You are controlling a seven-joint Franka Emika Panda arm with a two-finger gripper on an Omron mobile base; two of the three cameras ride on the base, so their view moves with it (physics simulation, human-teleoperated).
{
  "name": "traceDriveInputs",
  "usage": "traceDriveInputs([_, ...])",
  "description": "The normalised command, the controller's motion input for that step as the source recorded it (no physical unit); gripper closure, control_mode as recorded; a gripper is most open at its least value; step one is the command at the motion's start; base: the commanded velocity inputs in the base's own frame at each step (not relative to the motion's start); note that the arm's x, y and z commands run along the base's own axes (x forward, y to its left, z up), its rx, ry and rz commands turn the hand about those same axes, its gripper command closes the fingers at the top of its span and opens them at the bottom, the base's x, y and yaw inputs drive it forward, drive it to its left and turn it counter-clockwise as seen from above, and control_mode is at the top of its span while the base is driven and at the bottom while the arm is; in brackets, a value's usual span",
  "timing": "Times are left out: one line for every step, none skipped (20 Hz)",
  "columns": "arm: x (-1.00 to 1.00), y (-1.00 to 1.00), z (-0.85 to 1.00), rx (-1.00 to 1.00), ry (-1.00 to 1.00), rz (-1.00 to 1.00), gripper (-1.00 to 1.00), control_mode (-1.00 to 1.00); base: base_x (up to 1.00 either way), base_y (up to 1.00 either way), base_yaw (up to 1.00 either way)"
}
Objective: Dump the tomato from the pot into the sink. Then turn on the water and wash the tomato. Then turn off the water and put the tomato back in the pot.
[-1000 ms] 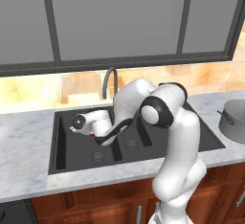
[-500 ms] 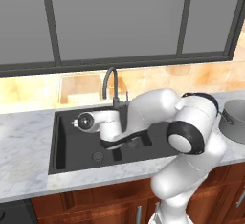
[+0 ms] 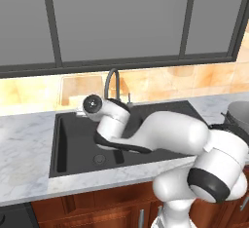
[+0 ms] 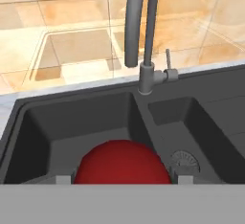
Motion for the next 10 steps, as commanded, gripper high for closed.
traceDriveInputs([-0.41, -0.24, 1.0, -0.02, 0.17, 0.0, 1.0, -1.0, 0.0, 0.0, 0.0])
traceDriveInputs([-0.4, -0.34, 1.0, -0.05, 0.19, 0.0, 1.0, -1.0, 0.0, 0.0, 0.0])
traceDriveInputs([-0.46, -0.39, 1.0, -0.07, 0.2, 0.0, 1.0, -1.0, 0.0, 0.0, 0.0])
traceDriveInputs([-0.41, -0.41, 0.92, -0.06, 0.22, 0.0, 1.0, -1.0, 0.0, 0.0, 0.0])
traceDriveInputs([-0.44, -0.46, 0.83, -0.05, 0.2, 0.0, 1.0, -1.0, 0.0, 0.0, 0.0])
traceDriveInputs([-0.39, -0.56, 0.75, -0.04, 0.18, 0.0, 1.0, -1.0, 0.0, 0.0, 0.0])
traceDriveInputs([-0.38, -0.67, 0.64, -0.04, 0.11, 0.0, 1.0, -1.0, 0.0, 0.0, 0.0])
traceDriveInputs([-0.39, -0.79, 0.46, -0.05, 0.01, 0.0, 1.0, -1.0, 0.0, 0.0, 0.0])
traceDriveInputs([-0.35, -0.96, 0.34, -0.06, 0.0, 0.0, 1.0, -1.0, 0.0, 0.0, 0.0])
traceDriveInputs([-0.32, -1.0, 0.21, -0.07, 0.0, 0.0, 1.0, -1.0, 0.0, 0.0, 0.0])
